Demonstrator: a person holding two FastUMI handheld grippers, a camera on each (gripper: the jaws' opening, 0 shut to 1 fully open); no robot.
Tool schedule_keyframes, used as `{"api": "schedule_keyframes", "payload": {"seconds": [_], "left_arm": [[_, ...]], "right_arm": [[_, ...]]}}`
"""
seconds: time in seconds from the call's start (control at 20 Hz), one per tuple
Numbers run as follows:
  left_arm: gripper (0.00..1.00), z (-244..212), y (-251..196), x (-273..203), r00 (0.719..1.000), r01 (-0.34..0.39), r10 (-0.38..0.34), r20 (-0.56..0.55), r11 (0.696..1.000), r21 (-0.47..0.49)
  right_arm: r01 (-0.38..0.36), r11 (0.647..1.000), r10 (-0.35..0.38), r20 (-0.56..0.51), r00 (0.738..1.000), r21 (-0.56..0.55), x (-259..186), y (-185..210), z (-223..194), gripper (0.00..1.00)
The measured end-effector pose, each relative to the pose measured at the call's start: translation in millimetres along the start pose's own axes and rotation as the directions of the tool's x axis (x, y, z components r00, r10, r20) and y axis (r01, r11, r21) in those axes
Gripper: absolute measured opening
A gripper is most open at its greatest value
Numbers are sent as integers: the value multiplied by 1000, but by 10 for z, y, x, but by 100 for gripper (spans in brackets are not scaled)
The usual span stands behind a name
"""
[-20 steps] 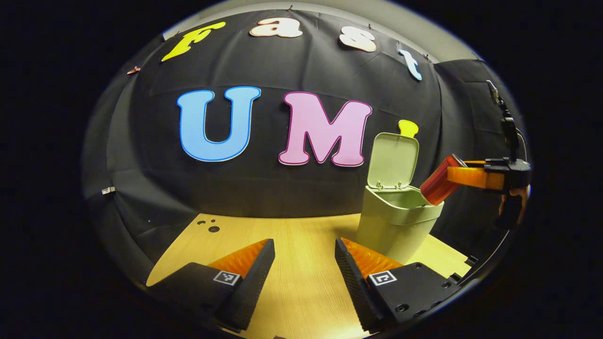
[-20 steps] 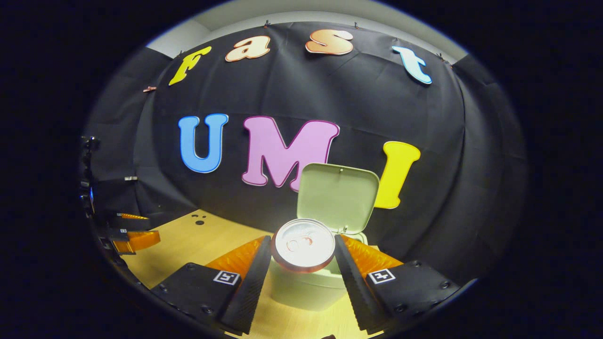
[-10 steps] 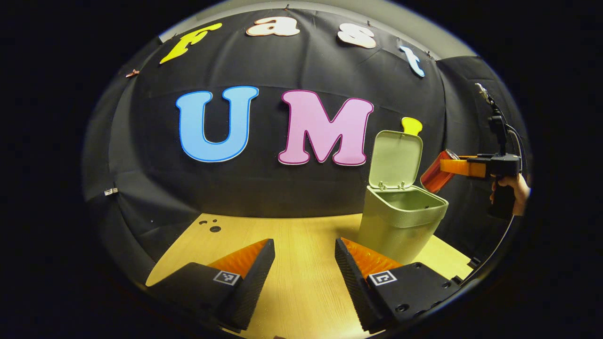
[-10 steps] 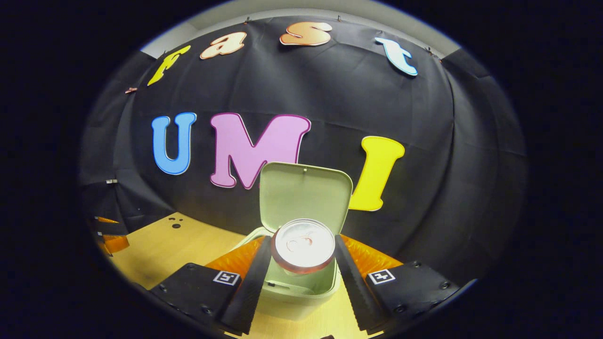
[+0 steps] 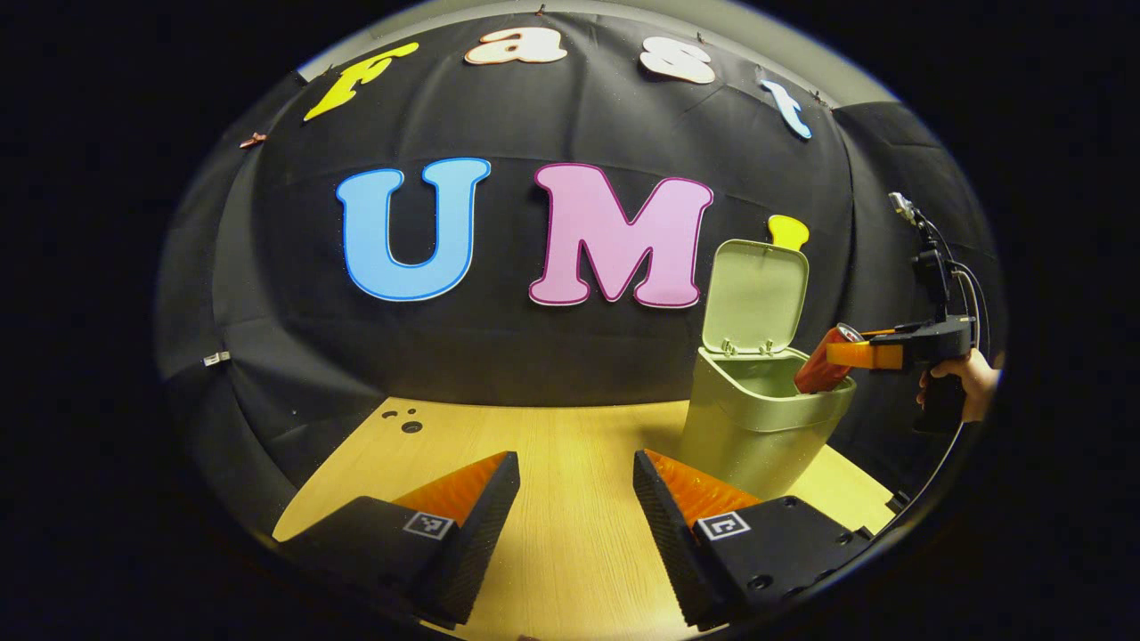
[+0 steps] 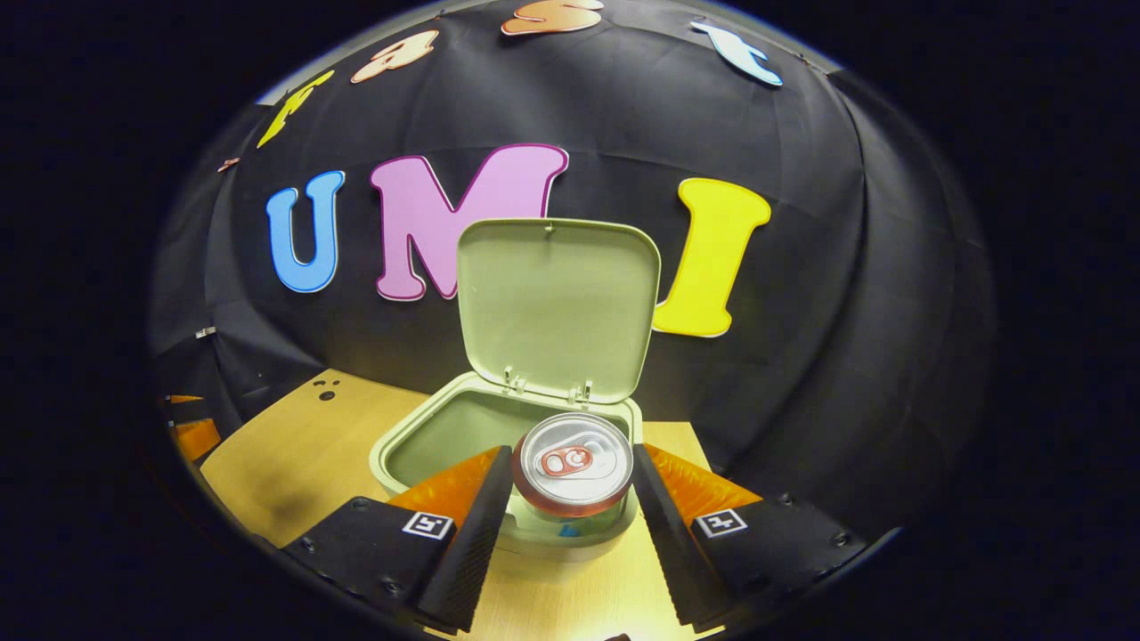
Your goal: Press the lid of the desktop garbage bin to open it, pick up the crumpled paper on the desktop and throw it into the bin, then pick up the pop can on the desktop and drop it into the bin, and finally close the garbage bin lid.
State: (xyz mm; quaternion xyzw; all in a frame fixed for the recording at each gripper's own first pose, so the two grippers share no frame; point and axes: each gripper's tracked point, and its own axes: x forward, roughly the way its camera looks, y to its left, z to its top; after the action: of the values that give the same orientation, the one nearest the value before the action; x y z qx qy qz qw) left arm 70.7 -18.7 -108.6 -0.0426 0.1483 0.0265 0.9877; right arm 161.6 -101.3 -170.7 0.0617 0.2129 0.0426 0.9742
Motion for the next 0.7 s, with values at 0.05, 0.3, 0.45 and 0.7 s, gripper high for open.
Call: {"api": "schedule_keyframes", "payload": {"seconds": [0.05,0.3,0.45,0.7], "left_arm": [[84,0,-10,0,1000,-2,2,-1,1000,-1],[84,-28,-54,13,1000,-11,10,-6,1000,-18],[84,-44,-54,16,1000,-17,17,-10,1000,-16],[84,-61,-93,43,1000,-13,13,-13,1000,-22]], "right_arm": [[-3,1000,3,-14,1000,5,36,-5,-43,83],[-10,1000,11,-71,997,19,95,-34,-224,83],[-13,1000,15,-82,997,15,97,-28,-260,84],[-17,1000,16,-83,996,-3,71,-13,-288,85]]}}
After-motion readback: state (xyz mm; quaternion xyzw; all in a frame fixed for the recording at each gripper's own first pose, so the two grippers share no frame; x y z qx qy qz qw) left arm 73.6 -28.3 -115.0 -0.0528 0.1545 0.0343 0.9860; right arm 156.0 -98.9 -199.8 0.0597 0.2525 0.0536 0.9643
